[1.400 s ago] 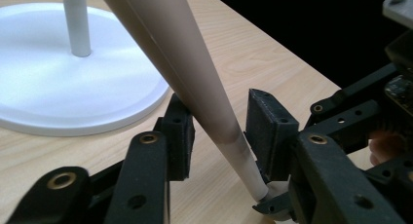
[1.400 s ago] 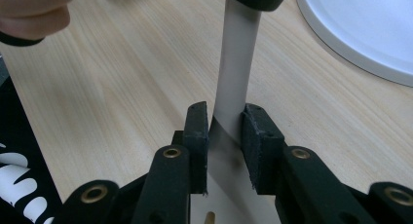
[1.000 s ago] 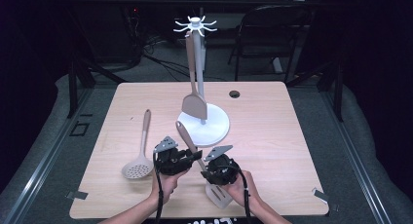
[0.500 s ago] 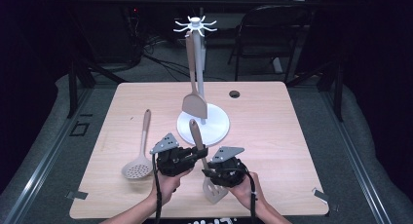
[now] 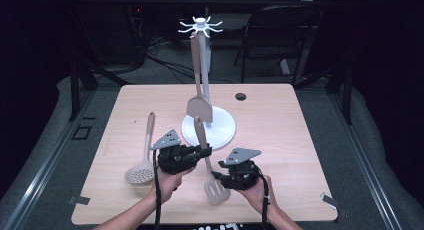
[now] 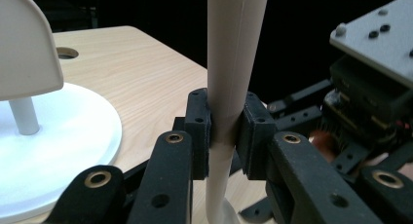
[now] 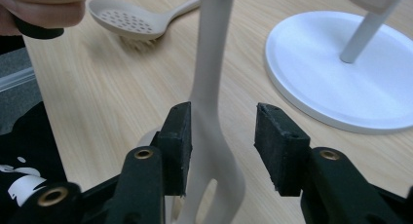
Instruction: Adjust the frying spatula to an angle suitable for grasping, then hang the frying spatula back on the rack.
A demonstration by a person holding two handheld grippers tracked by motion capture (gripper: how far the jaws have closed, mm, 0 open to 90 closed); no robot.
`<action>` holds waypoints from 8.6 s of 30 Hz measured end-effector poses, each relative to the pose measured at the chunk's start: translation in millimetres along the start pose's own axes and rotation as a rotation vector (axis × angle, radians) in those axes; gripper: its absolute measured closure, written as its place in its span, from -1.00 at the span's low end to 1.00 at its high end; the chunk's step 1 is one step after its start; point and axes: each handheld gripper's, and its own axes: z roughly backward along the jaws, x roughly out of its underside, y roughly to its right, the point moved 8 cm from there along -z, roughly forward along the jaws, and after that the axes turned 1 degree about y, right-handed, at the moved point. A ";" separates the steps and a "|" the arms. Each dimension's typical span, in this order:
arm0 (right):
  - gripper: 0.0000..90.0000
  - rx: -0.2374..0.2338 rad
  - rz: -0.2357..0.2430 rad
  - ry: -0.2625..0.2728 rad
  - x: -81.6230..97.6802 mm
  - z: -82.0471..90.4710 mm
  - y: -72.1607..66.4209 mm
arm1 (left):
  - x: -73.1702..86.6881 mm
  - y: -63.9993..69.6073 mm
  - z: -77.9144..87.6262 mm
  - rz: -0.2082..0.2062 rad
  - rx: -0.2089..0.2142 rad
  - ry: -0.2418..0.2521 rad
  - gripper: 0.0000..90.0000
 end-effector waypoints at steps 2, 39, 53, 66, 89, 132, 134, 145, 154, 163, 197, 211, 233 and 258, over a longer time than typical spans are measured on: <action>0.22 0.012 -0.007 0.003 1.3 4.2 5.5 | -2.4 -2.4 -1.0 -0.005 -0.002 -0.003 0.71; -0.92 0.118 -0.103 -0.160 31.9 10.2 72.1 | -63.9 -38.1 -28.6 -0.096 -0.022 -0.055 0.71; -0.93 0.113 -0.101 -0.176 33.1 9.6 73.1 | -76.7 -44.8 -34.4 -0.109 -0.031 -0.042 0.71; -0.92 0.110 -0.092 -0.188 32.8 9.4 72.6 | -92.6 -39.0 -39.6 -0.128 -0.018 -0.033 0.71; -0.90 0.131 -0.084 -0.215 29.7 5.0 72.2 | -120.8 -53.9 -44.0 -0.112 -0.009 -0.010 0.71; -0.90 0.125 -0.072 -0.232 32.5 3.5 71.3 | -176.2 -63.8 -48.0 -0.150 -0.073 0.014 0.70; -0.90 0.125 -0.071 -0.232 32.5 3.5 71.4 | -177.7 -65.2 -46.1 -0.148 -0.075 0.016 0.70; -0.89 0.121 -0.071 -0.235 32.7 2.0 70.2 | -180.1 -74.1 -44.2 -0.129 -0.101 0.016 0.70; -0.89 0.121 -0.067 -0.244 33.7 1.5 70.5 | -182.3 -86.2 -44.4 -0.126 -0.154 0.015 0.70; -0.89 0.123 -0.067 -0.252 34.6 1.2 70.2 | -181.1 -89.3 -44.6 -0.163 -0.229 -0.003 0.69; -0.87 0.113 -0.040 -0.272 33.6 -4.4 66.2 | -173.2 -85.6 17.5 -0.175 -0.138 -0.009 -0.57; -0.83 0.119 -0.035 -0.271 34.8 0.6 68.0 | -210.9 -91.6 38.1 -0.176 -0.318 0.092 0.49; -0.81 0.127 -0.025 -0.285 38.6 2.1 68.0 | -265.9 -92.8 33.4 -0.229 -0.410 0.164 0.96; -0.80 0.127 -0.012 -0.289 38.3 2.3 66.6 | -254.1 -77.8 50.1 -0.267 -0.424 0.199 0.97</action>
